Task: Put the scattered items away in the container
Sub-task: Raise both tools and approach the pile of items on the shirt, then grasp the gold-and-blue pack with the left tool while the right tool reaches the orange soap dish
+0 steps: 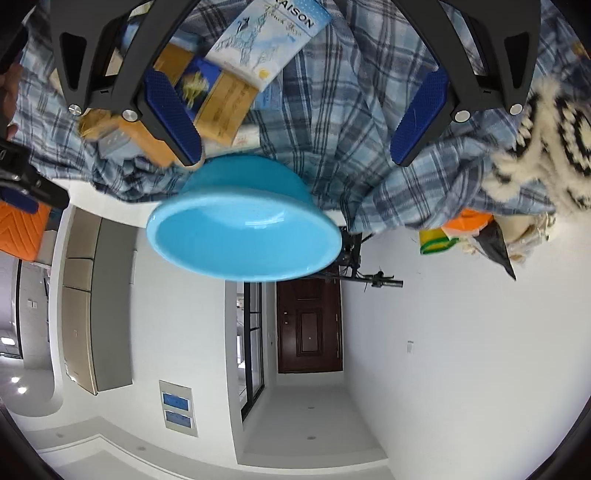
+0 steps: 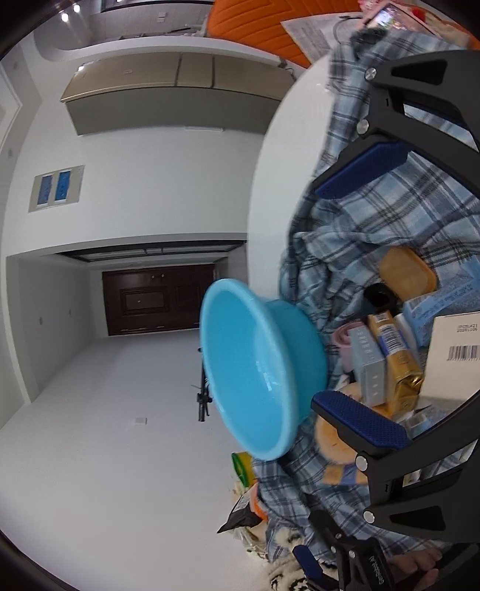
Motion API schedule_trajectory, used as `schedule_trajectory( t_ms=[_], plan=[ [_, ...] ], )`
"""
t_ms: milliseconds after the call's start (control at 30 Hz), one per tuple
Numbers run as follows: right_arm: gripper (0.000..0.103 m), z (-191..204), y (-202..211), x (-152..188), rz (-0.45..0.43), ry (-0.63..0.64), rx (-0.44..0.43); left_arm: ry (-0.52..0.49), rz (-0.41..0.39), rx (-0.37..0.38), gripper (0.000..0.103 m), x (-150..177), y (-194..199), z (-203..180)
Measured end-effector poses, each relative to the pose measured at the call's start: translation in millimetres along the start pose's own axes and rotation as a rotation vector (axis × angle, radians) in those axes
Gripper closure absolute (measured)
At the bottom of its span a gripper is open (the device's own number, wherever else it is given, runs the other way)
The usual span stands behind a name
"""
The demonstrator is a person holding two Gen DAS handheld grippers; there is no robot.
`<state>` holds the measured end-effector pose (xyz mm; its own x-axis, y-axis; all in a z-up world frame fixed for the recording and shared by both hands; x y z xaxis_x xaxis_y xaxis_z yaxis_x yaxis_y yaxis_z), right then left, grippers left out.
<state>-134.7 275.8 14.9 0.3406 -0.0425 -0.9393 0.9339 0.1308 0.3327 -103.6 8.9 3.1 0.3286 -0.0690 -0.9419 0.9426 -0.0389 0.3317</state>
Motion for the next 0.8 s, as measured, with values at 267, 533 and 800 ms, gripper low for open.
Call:
schedule_trajectory(
  t_ms=[267, 533, 800],
  plan=[
    [0.000, 12, 33, -83, -0.088, 0.034, -0.033, 0.072, -0.112, -0.019, 0.000, -84, 38, 20],
    [0.000, 20, 67, -151, -0.225, 0.074, -0.022, 0.021, -0.227, -0.007, 0.000, -142, 68, 19],
    [0.000, 21, 68, -163, -0.216, 0.141, 0.052, 0.015, -0.171, 0.049, 0.000, -150, 59, 12]
  ],
)
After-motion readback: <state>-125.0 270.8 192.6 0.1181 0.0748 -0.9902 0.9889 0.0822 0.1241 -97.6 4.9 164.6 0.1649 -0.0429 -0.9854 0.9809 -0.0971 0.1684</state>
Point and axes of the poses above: each gripper's, at about its wrist camera, not at the fingertips, and y roughly against the way its jaws point, z to its left, x to its underside, the point moved 10 cm from there along -y, roughly the way its jaws point, and after that the axes turned 2 degrees about -y, right-handed, at the moved point
